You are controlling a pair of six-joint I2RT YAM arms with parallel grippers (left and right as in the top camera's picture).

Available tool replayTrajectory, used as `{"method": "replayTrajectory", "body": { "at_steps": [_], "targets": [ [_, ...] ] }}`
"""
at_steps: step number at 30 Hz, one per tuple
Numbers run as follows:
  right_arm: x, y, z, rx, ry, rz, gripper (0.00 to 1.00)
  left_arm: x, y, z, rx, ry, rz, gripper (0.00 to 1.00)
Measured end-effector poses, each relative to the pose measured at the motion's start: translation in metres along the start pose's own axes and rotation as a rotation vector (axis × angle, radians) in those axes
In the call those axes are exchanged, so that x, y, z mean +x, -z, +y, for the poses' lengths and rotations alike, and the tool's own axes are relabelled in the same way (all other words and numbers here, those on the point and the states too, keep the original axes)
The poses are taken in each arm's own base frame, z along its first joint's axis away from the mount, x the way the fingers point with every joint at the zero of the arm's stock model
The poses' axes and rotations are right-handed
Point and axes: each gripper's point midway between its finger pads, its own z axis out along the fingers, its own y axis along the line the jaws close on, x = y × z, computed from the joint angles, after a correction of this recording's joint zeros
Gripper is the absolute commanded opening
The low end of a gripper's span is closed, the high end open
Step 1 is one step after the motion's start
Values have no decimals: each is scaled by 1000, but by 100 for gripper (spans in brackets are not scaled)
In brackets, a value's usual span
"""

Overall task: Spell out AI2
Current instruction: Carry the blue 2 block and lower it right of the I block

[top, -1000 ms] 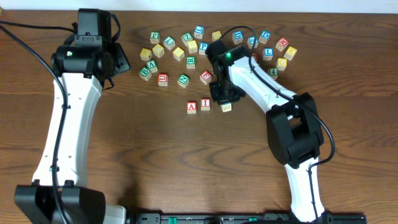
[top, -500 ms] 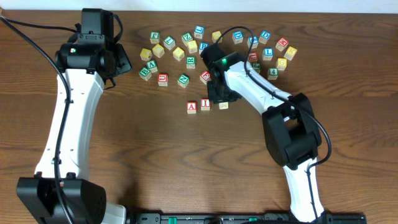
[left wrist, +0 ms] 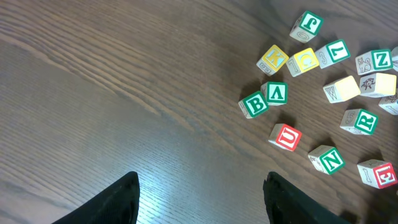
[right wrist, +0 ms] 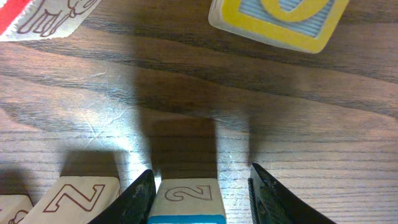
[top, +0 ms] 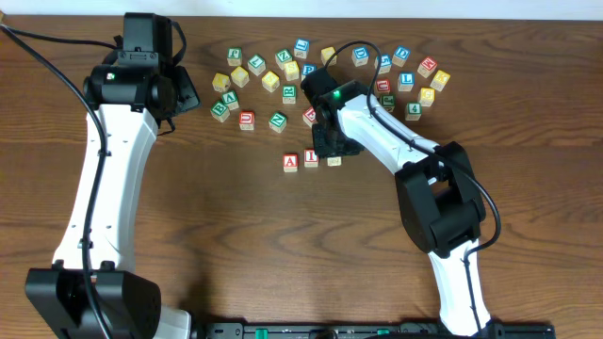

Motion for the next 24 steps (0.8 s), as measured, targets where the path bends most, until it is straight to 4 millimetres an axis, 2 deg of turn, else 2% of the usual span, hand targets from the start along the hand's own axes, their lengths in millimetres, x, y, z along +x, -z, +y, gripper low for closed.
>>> {"method": "replayTrajectory", "body": {
  "at_steps": [2, 3, 21, 24],
  "targets": [
    [0, 0, 0, 1, 1, 1, 31, 0, 0, 0, 0, 0, 0, 63],
    [0, 0, 0, 1, 0, 2, 30, 0, 0, 0, 0, 0, 0, 63],
    [-2, 3, -6, -13, -1, 6, 37, 2, 0, -3, 17, 0, 10, 63],
    [-4, 4, -4, -27, 16, -1, 35, 2, 0, -4, 25, 0, 13, 63]
  ]
}}
